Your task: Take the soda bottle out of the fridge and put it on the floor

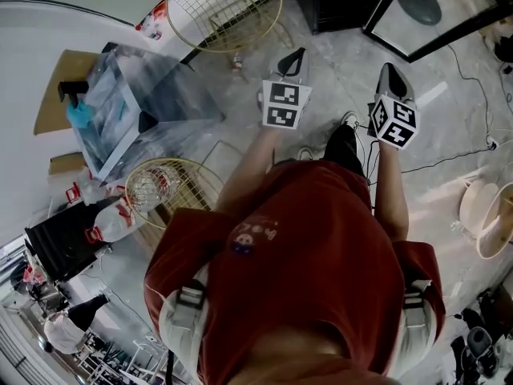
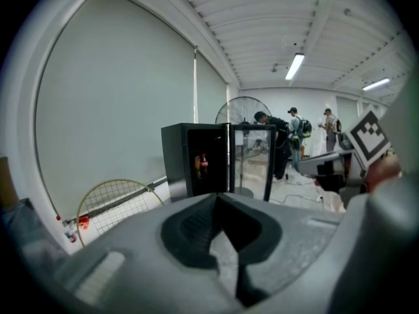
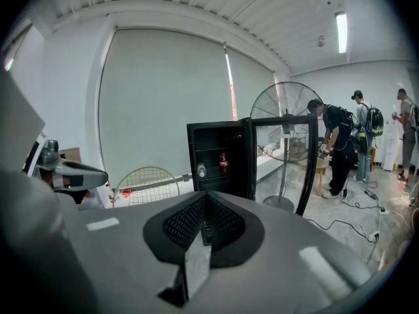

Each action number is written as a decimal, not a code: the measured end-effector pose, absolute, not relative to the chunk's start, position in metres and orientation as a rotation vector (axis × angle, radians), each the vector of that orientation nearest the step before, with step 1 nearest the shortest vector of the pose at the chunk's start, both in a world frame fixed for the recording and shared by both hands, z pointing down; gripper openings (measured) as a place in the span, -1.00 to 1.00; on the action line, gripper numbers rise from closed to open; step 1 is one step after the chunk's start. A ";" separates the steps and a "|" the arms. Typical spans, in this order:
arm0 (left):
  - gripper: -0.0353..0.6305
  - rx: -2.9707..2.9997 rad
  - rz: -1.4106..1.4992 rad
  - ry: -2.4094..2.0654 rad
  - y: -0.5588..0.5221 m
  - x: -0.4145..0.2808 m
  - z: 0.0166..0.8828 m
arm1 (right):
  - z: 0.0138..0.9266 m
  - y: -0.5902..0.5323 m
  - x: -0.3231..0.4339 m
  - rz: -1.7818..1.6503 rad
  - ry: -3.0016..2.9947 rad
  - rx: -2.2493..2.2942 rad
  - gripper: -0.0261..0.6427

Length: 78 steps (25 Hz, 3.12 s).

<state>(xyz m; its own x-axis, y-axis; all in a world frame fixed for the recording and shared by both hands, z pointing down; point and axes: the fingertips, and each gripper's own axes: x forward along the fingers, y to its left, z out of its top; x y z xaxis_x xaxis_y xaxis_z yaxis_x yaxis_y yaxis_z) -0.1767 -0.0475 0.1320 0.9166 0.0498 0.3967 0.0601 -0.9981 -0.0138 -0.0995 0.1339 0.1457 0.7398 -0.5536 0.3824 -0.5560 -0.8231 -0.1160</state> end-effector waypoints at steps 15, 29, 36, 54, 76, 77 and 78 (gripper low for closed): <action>-0.90 -3.047 -0.673 0.054 -0.011 -0.054 0.129 | 0.159 0.176 0.031 0.711 -1.037 2.891 -0.92; -0.90 -3.032 -0.637 0.177 0.038 0.064 0.123 | 0.168 0.220 0.152 0.679 -1.126 2.876 -0.92; -0.90 -3.050 -0.636 0.212 0.031 0.091 0.137 | 0.180 0.208 0.184 0.684 -1.167 2.857 -0.92; -0.90 -3.128 -0.606 0.265 -0.071 0.174 0.142 | 0.166 0.086 0.276 0.643 -1.248 2.736 -0.92; -0.90 -3.204 -0.500 0.517 -0.109 0.241 0.152 | 0.177 0.014 0.367 0.603 -1.503 2.547 -0.92; -0.90 -3.197 -0.515 0.542 -0.107 0.243 0.154 | 0.179 0.013 0.371 0.607 -1.525 2.536 -0.92; -0.90 -3.186 -0.530 0.564 -0.105 0.245 0.156 | 0.181 0.012 0.373 0.611 -1.545 2.525 -0.92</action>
<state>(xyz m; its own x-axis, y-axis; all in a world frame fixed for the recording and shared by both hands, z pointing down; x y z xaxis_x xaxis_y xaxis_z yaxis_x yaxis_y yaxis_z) 0.2452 -0.1049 0.1564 0.8893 -0.3104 0.3360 -0.3546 -0.9318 0.0776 0.3733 0.0120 0.1814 0.3980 -0.8268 0.3975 -0.8750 -0.4723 -0.1062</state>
